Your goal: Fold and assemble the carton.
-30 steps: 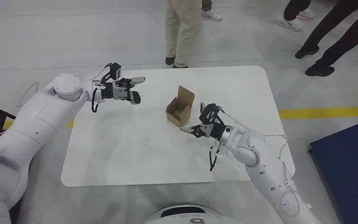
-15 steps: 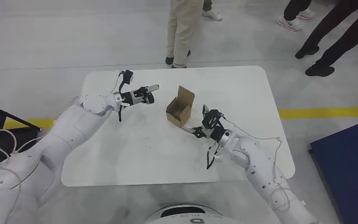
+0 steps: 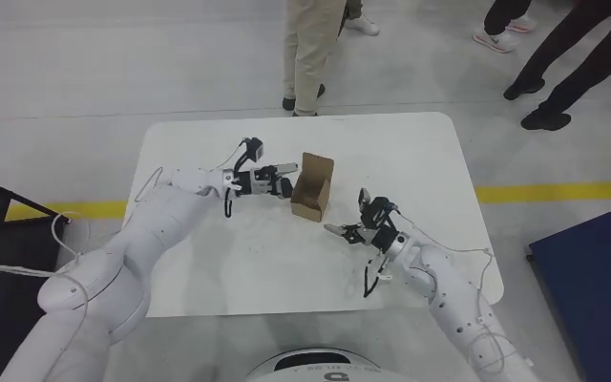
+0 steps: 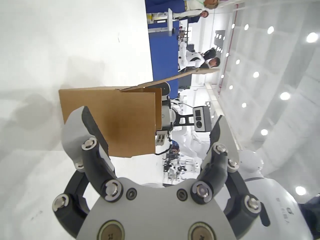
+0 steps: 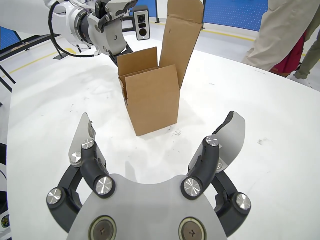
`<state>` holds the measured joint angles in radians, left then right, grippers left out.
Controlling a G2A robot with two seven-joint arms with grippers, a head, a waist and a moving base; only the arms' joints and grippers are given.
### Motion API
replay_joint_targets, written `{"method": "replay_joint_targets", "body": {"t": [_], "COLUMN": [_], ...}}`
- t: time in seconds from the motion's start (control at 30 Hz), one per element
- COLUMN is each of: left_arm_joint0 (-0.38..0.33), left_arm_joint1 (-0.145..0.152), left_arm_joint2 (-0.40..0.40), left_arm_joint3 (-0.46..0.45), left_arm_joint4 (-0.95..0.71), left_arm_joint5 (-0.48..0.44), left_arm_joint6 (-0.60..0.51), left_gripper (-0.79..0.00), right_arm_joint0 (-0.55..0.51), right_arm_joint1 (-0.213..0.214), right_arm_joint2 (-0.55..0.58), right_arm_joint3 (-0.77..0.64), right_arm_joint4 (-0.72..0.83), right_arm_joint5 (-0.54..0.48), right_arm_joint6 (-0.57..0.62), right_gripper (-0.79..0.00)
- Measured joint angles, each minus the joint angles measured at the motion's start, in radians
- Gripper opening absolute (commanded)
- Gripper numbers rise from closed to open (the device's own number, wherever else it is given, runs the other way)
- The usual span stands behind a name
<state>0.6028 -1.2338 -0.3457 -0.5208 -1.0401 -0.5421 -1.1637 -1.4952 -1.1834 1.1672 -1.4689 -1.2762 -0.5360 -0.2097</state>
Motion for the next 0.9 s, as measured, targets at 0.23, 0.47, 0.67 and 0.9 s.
{"method": "replay_joint_targets", "body": {"t": [0.23, 0.47, 0.67, 0.9], "left_arm_joint0": [-0.002, 0.036, 0.144, 0.235], "left_arm_joint1": [0.000, 0.069, 0.146, 0.193], "left_arm_joint2": [-0.068, -0.193, -0.314, -0.408], "left_arm_joint3": [0.076, -0.074, -0.183, -0.267], "left_arm_joint4": [-0.040, -0.039, 0.019, 0.090], "left_arm_joint5": [-0.045, -0.065, -0.075, -0.079], "left_arm_joint6": [-0.072, -0.050, -0.040, -0.035], "left_gripper": [0.000, 0.000, 0.000, 0.000], "right_arm_joint0": [0.027, 0.106, 0.182, 0.210], "right_arm_joint1": [-0.007, -0.036, -0.061, -0.072], "right_arm_joint2": [0.002, -0.051, -0.127, -0.167], "right_arm_joint3": [0.023, 0.087, 0.136, 0.110], "right_arm_joint4": [0.135, 0.273, 0.271, 0.232], "right_arm_joint5": [-0.051, 0.070, 0.195, 0.263], "right_arm_joint6": [-0.031, 0.030, 0.151, 0.276], "right_gripper": [0.000, -0.080, -0.148, -0.406]}}
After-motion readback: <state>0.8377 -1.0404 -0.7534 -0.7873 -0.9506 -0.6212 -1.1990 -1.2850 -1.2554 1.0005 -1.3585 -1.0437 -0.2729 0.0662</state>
